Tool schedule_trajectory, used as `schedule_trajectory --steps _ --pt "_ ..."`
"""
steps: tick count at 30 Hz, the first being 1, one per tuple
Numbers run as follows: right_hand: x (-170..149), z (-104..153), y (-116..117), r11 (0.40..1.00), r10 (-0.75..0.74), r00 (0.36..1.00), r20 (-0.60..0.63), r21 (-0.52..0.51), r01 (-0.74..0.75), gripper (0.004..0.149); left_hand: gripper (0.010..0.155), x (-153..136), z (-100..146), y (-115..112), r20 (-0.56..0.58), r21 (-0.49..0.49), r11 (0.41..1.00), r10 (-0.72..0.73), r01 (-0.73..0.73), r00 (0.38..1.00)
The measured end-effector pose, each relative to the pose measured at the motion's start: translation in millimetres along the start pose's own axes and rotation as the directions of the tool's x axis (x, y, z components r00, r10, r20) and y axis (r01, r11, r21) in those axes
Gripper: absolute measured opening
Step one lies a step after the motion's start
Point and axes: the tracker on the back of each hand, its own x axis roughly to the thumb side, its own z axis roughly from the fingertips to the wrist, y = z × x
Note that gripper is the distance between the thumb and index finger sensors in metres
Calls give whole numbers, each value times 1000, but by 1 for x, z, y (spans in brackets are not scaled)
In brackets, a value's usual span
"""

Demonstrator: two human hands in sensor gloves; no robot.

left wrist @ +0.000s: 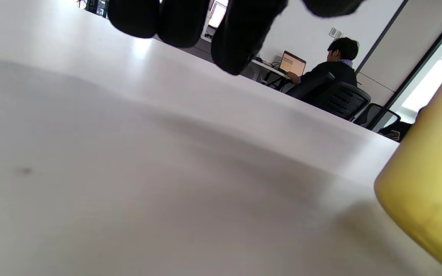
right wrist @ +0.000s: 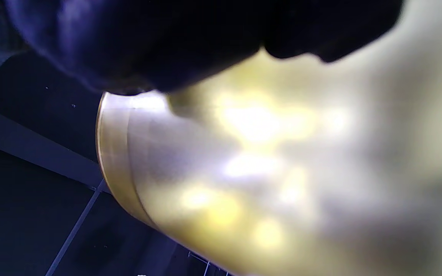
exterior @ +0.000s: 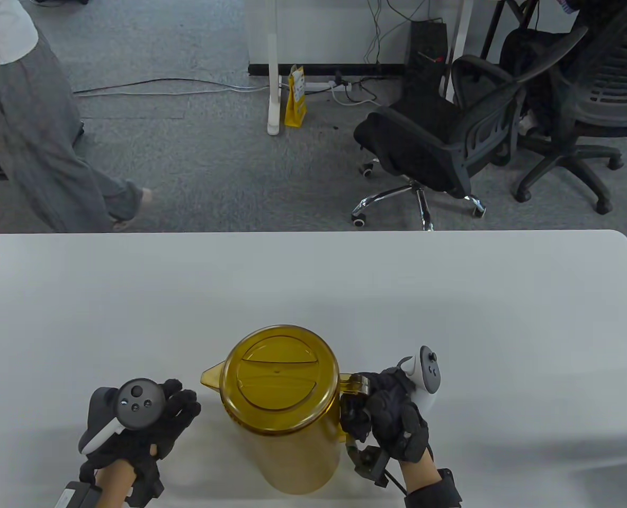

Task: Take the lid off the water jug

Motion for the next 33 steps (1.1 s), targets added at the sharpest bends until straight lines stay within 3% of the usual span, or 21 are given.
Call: schedule_trajectory --steps 8,10,12,17,24,33 --pt "-3 3 -1 997 -58 998 -39 51 60 65 58 0 1 3 12 11 999 33 -33 999" --pt "-7 8 -4 989 -73 991 -116 116 87 65 58 3 3 9 36 43 997 63 -64 997" --pt "-10 12 -7 988 -89 987 -133 117 105 65 58 7 6 16 57 65 994 84 -87 995" --pt "-12 8 -5 983 -105 983 -150 135 125 66 57 26 17 41 130 137 982 115 -133 985" --pt "-12 5 -5 977 -105 979 -172 166 134 66 54 65 52 99 232 324 928 112 -186 966" --pt "-12 6 -5 976 -102 978 -181 171 133 66 52 142 80 152 393 347 916 53 -201 918"
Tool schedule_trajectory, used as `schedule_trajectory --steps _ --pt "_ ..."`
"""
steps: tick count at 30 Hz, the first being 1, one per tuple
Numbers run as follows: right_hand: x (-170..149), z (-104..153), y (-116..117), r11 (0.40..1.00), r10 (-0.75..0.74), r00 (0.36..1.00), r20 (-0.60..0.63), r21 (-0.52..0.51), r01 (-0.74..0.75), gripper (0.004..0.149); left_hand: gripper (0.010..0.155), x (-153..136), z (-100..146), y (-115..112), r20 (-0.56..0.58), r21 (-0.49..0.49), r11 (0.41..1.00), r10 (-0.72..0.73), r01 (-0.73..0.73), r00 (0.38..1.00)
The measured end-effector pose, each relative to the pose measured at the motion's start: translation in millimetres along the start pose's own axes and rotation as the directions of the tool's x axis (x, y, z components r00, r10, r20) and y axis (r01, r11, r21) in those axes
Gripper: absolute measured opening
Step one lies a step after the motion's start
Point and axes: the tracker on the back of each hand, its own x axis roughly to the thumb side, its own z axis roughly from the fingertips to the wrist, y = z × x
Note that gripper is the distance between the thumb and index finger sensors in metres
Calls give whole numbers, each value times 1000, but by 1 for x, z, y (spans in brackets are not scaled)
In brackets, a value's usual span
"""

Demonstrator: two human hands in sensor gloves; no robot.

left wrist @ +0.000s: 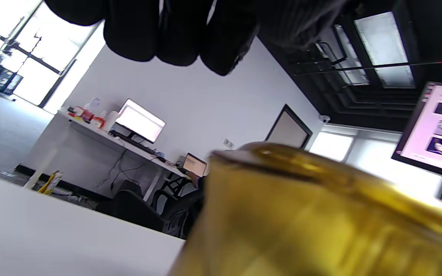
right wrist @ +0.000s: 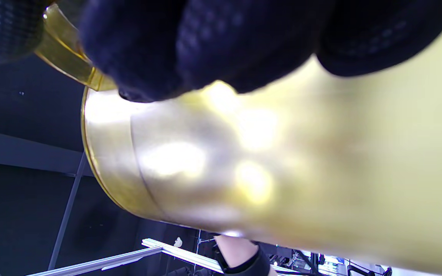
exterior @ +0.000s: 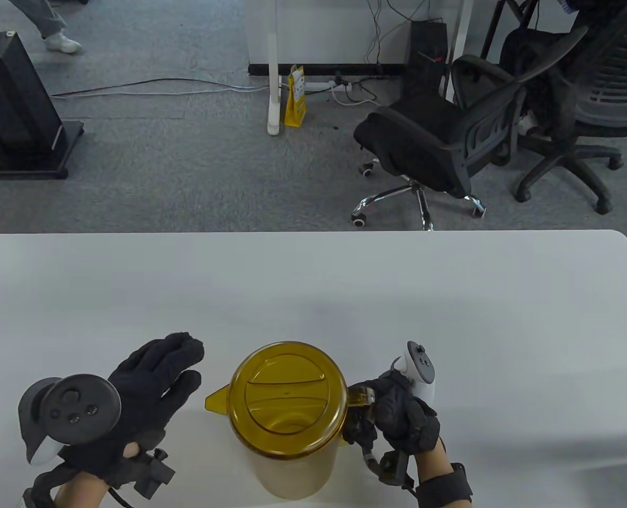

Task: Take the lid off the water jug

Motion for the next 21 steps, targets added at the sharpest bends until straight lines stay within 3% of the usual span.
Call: schedule_trajectory --steps 5,12,17,21 --pt "0 0 0 1000 0 1000 -3 -3 0 66 50 48 -19 -7 138 -55 995 -80 88 987" --pt "0 0 0 1000 1 1000 -5 -3 -1 66 46 98 -52 -44 268 -211 954 -153 213 951" --pt "0 0 0 1000 1 1000 -5 -3 -1 66 48 103 -63 -67 257 -320 892 -244 321 935" --pt "0 1 0 1000 0 1000 -13 1 0 66 52 98 -66 -71 244 -330 889 -245 318 938"
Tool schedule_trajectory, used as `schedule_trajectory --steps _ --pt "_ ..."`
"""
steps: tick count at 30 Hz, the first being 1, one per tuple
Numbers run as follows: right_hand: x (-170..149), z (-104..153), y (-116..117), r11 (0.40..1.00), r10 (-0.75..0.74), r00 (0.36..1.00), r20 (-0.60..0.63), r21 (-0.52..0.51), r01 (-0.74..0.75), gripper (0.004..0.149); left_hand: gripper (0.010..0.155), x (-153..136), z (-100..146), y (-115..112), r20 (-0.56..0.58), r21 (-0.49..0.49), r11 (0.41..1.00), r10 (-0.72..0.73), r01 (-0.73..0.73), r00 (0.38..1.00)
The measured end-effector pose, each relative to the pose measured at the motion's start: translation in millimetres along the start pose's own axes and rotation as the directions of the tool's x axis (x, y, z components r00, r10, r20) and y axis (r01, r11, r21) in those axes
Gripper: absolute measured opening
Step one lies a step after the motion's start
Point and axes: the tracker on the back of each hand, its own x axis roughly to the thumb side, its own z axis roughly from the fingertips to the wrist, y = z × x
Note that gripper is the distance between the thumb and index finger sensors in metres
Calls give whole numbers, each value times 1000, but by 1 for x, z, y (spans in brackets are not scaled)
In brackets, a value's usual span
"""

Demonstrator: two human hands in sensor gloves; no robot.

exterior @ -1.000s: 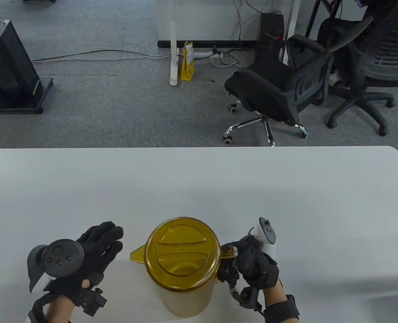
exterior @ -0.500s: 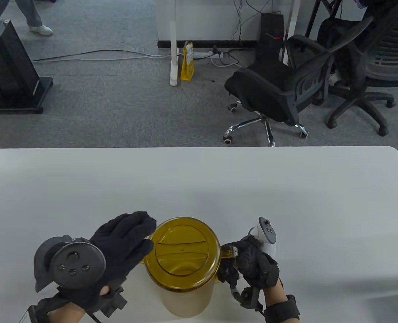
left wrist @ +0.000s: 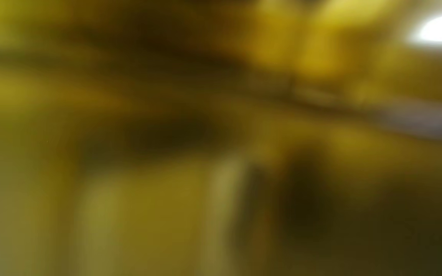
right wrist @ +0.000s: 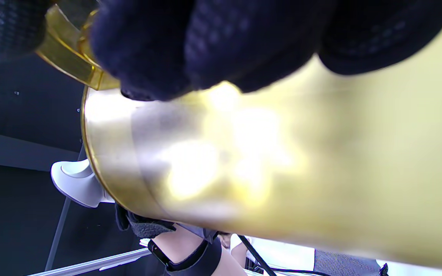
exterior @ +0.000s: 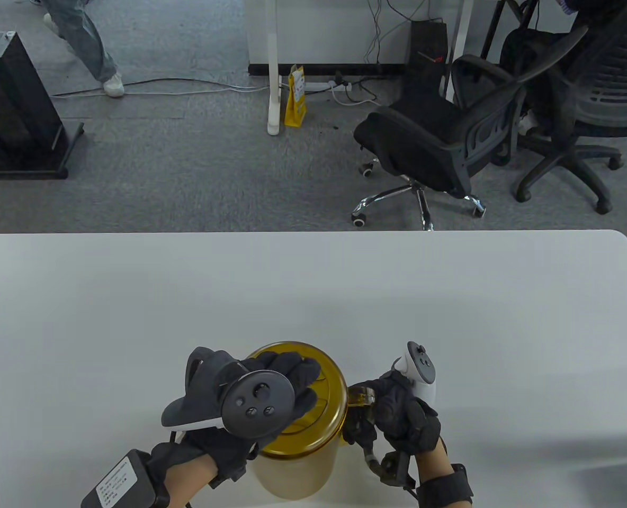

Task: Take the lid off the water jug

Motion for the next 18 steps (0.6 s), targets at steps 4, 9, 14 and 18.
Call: schedule_trajectory --steps 4,9,14,18 --pt "0 0 0 1000 1 1000 -5 -2 -1 66 55 1 -5 -4 0 -47 999 -15 15 1000" --pt "0 2 1 1000 4 1000 -14 -10 -4 66 59 6 -12 -5 17 -134 986 -95 96 995" --pt "0 3 1 1000 9 1000 -18 -22 -10 66 58 4 -14 -5 39 -125 986 -108 112 993" --pt "0 4 2 1000 10 1000 -20 -24 -11 66 58 -1 -11 -7 95 -95 990 -95 104 991"
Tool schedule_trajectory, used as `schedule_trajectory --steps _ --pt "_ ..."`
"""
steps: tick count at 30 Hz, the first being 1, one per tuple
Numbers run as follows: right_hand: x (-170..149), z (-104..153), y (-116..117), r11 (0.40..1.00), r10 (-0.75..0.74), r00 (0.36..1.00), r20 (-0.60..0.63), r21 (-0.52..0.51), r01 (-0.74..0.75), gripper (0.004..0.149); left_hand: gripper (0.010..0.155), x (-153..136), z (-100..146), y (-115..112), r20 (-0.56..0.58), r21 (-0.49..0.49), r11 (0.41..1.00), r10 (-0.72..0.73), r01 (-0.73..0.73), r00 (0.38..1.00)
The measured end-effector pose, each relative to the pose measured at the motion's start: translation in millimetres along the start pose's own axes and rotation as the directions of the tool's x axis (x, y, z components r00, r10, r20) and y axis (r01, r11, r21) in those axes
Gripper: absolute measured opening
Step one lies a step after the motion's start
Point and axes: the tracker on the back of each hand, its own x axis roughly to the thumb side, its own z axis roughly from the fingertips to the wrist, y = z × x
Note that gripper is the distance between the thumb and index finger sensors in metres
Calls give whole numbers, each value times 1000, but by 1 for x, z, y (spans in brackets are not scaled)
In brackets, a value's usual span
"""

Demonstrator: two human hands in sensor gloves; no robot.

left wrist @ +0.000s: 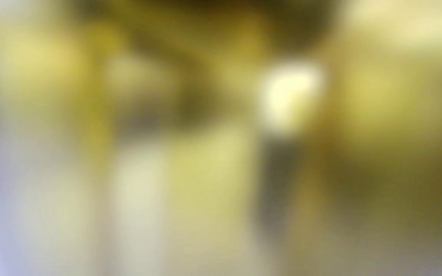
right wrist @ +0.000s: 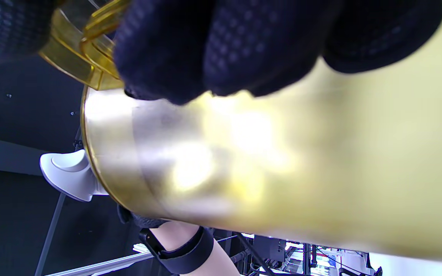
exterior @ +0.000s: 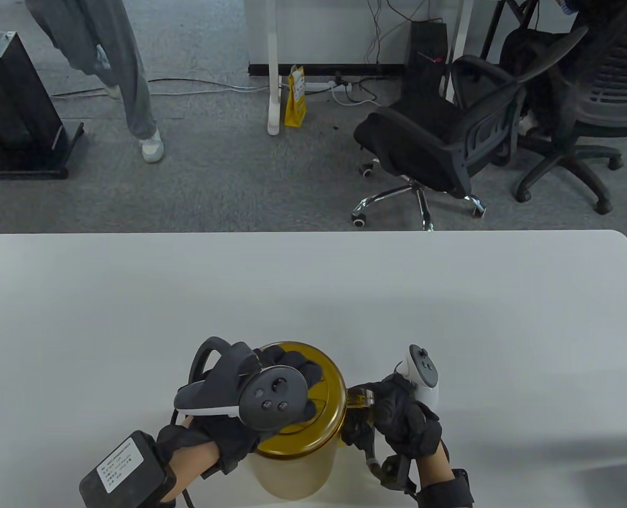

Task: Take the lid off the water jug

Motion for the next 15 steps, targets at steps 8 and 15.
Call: schedule_trajectory --steps 8,15 --pt "-1 0 1 1000 4 1000 2 -4 -4 66 58 0 1 0 32 10 999 -48 47 998" --pt "-1 0 2 1000 6 1000 1 -6 -6 66 58 3 2 4 37 10 996 -92 92 995"
